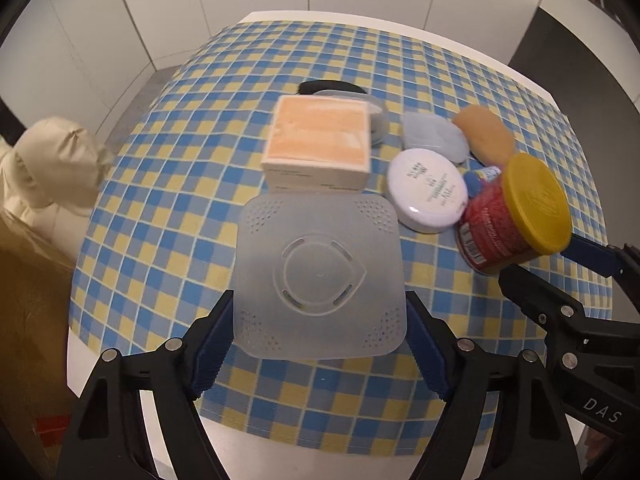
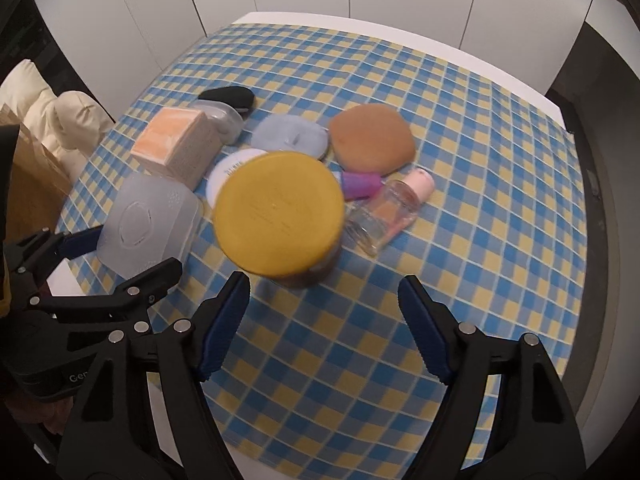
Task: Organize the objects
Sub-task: 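Grasp the clear square container with left tool while right tool grasps the red can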
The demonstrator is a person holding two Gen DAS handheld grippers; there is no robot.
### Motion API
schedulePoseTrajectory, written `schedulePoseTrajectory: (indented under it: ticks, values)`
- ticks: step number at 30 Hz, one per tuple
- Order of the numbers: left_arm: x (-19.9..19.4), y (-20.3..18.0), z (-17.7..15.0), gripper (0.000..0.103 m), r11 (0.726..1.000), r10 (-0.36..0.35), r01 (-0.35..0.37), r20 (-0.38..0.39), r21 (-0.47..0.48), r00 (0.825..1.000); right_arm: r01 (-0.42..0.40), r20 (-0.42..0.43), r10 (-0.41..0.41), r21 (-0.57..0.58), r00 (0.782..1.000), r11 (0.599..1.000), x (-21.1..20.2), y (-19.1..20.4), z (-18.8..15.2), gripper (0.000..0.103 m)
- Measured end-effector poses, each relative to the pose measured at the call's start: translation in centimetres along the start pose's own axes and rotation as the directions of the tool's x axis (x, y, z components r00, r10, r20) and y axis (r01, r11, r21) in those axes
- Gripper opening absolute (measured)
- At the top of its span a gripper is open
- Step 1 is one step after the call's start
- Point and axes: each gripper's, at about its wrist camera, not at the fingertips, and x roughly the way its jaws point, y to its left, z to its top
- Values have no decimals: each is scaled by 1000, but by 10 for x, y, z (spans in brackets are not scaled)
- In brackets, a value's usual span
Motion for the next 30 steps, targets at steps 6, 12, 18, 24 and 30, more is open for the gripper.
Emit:
schedulePoseTrajectory:
  ticks: [6,12,18,24,30]
  values:
    - [-1,12,0,80,1000,16,-16,-11,12,1000,-4,66,5,-16,998,1000,2,10,12,76]
    - [-4,17,2,80,999,44,-44,-16,6,999,-22,61,23,-27,998,999,7,19,27,60]
    - [-17,14,1,80,999,45,-45,-10,15,999,-32,56,33,-23,998,999,4,21,28,58]
    - [-39,15,-1,80,999,51,-51,10,7,999,-27,78,28,-17,997,1000,-21,20,25,57]
    - [-71,12,-3,80,999,51,-51,42,-5,998,-20,112,23,-22,994,1000,-56,20,23,57]
